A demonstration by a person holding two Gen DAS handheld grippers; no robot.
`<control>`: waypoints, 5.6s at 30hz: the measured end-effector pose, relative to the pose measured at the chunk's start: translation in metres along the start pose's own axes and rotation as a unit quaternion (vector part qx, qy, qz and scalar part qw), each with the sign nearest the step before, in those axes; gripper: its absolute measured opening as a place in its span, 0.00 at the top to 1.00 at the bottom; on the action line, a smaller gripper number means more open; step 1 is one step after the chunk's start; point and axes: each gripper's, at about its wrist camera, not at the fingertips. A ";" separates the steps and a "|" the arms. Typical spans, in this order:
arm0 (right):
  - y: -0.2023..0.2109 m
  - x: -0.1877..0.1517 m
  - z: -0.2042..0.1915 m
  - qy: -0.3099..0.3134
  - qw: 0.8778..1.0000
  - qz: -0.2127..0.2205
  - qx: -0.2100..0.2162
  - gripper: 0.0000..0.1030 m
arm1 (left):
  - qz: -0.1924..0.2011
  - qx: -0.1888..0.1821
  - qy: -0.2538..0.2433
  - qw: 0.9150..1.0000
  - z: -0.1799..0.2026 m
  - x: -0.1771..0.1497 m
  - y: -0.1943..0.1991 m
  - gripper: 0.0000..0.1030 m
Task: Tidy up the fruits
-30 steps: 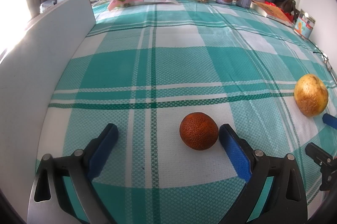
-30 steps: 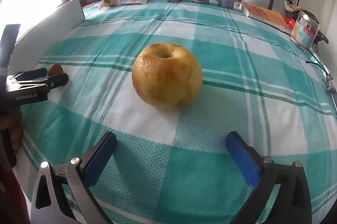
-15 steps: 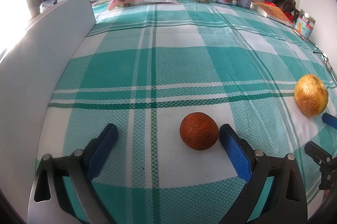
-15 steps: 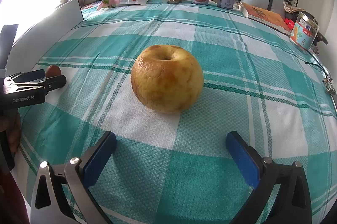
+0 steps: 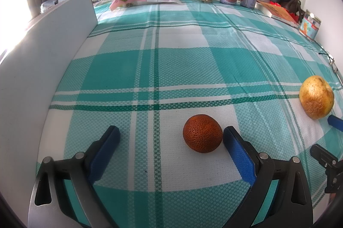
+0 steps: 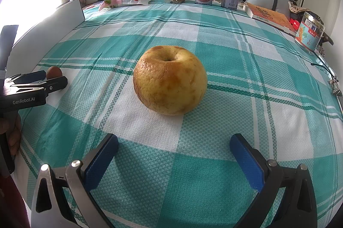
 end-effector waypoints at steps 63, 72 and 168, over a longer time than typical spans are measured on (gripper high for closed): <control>0.034 0.184 -0.197 0.015 0.946 -0.068 0.318 0.36 | -0.044 -0.002 0.183 0.982 -0.260 0.015 0.164 0.71; 0.005 0.215 -0.389 0.162 0.909 -0.144 0.357 0.36 | -0.163 0.050 0.144 0.975 -0.246 -0.013 0.103 0.40; 0.111 0.175 -0.435 0.272 0.946 -0.046 0.171 0.00 | -0.043 0.271 0.267 0.924 -0.292 -0.026 0.268 0.05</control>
Point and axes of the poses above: each gripper's, at about its wrist camera, not at the fingertips, and y roughly against the way its jaws point, z to its right, x to its top, and after that the axes turned 7 degrees about z, right-handed
